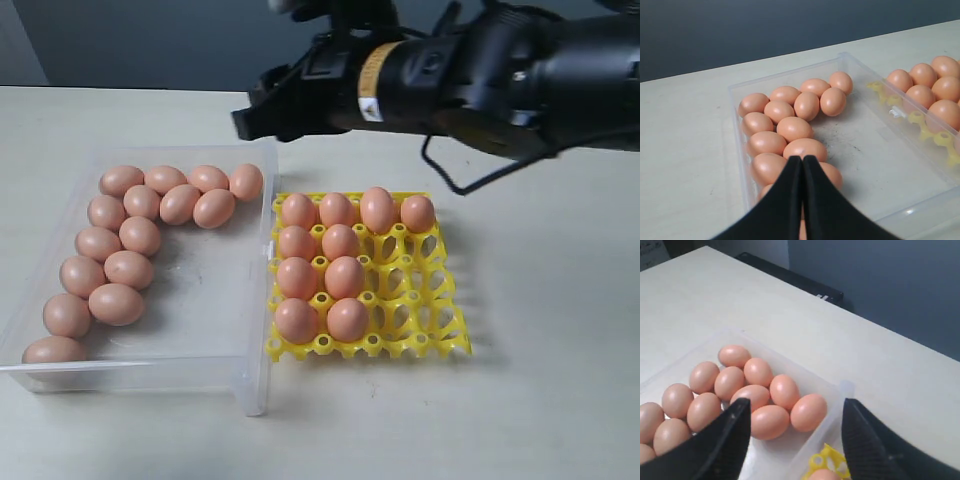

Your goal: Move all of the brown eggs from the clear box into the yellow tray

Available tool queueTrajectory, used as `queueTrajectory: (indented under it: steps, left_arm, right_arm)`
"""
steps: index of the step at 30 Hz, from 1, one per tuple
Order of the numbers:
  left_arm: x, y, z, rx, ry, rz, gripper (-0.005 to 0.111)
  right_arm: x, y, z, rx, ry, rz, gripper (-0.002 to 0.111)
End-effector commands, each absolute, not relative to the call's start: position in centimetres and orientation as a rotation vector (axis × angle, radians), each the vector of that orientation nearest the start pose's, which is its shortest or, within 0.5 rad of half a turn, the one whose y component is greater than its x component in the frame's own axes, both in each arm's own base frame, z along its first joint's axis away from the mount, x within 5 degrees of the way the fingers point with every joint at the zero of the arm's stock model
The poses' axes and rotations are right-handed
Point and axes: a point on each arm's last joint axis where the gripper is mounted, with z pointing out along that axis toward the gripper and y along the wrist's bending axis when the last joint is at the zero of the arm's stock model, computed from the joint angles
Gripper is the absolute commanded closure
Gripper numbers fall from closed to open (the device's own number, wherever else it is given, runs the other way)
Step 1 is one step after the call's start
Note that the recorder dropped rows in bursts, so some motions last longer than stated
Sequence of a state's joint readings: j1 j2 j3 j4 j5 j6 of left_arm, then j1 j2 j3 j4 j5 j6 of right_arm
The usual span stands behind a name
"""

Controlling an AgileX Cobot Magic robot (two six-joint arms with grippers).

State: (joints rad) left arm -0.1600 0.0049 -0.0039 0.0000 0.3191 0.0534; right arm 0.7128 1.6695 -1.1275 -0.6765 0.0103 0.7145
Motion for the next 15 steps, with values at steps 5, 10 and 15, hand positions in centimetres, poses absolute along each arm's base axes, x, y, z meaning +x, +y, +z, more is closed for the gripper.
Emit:
queueTrajectory:
  steps: [5,10,15]
  left_arm:
    - [5.4,-0.9,18.5,0.191,1.783,-0.078,0.106]
    - [5.4,-0.9,18.5,0.191,1.783,-0.078,0.106]
    - [5.4,-0.9,18.5,0.191,1.783,-0.078,0.106]
  right_arm:
    - [29.8,28.9,22.8,-0.811,2.191,0.080,0.055]
    - [30.8,25.4,22.5,-0.740,2.272,-0.314,0.061]
    - [32.9,22.7,22.3,-0.574,2.294,-0.370,0.093]
